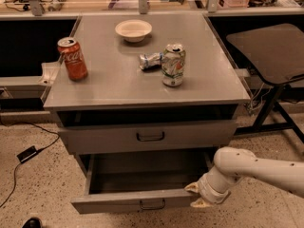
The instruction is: Open middle drawer
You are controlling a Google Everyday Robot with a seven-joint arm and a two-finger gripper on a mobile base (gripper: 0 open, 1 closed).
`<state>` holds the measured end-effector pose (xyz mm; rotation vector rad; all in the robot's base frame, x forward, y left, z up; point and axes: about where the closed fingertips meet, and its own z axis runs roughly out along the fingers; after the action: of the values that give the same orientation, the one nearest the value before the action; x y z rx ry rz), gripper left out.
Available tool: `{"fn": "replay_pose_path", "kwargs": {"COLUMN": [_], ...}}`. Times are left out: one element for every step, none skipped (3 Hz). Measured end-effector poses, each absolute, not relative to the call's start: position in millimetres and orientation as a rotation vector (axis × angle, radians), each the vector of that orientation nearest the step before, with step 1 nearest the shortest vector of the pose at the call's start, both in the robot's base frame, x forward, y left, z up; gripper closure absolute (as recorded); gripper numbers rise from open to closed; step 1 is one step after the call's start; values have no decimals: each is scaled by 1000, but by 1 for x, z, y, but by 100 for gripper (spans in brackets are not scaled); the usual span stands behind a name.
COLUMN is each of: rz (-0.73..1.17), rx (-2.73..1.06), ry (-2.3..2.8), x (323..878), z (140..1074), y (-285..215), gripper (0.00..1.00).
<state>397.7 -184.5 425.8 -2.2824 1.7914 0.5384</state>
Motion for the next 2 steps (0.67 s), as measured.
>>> {"fn": "replay_pose_path", "kwargs": {"rz": [548, 548], "rx": [-2292, -2292], "ry": [1778, 1778], "x": [395, 395], "z": [431, 431], "y": [-184, -184], "gripper": [57, 26]}}
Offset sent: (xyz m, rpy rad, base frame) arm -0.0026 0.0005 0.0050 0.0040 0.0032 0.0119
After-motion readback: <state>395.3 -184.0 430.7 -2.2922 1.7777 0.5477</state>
